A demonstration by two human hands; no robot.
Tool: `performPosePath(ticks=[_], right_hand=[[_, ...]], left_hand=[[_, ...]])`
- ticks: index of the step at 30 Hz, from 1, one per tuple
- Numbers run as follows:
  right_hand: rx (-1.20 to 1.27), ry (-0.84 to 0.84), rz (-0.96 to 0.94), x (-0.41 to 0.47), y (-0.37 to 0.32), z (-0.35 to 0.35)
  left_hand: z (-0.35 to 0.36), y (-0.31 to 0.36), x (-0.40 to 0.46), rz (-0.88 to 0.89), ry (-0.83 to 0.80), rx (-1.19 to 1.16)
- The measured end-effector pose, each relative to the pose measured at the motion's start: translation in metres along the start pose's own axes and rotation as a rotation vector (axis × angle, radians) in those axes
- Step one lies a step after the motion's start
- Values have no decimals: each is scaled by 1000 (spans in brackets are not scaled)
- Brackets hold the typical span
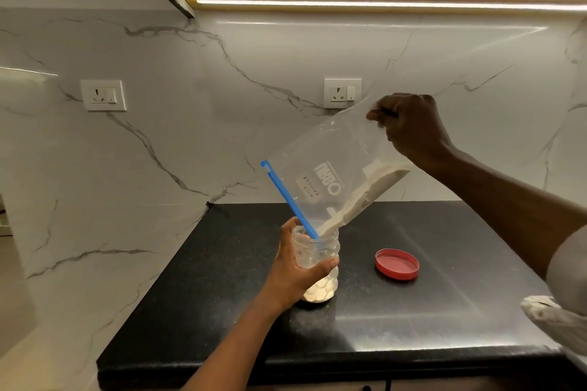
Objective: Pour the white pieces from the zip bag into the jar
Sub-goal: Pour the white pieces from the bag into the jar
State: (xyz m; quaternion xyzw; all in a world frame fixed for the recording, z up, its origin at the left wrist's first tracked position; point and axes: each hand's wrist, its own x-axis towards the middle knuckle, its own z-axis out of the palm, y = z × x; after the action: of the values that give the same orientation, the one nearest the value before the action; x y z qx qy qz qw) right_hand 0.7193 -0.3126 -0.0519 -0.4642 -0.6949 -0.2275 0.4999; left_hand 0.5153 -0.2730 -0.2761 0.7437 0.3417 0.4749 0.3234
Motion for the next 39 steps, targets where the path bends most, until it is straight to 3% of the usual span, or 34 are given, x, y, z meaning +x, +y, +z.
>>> performPosePath(ticks=[39], right_hand=[[-65, 29, -79, 0, -1, 7]], left_hand=[[0, -5, 5, -19, -12, 5]])
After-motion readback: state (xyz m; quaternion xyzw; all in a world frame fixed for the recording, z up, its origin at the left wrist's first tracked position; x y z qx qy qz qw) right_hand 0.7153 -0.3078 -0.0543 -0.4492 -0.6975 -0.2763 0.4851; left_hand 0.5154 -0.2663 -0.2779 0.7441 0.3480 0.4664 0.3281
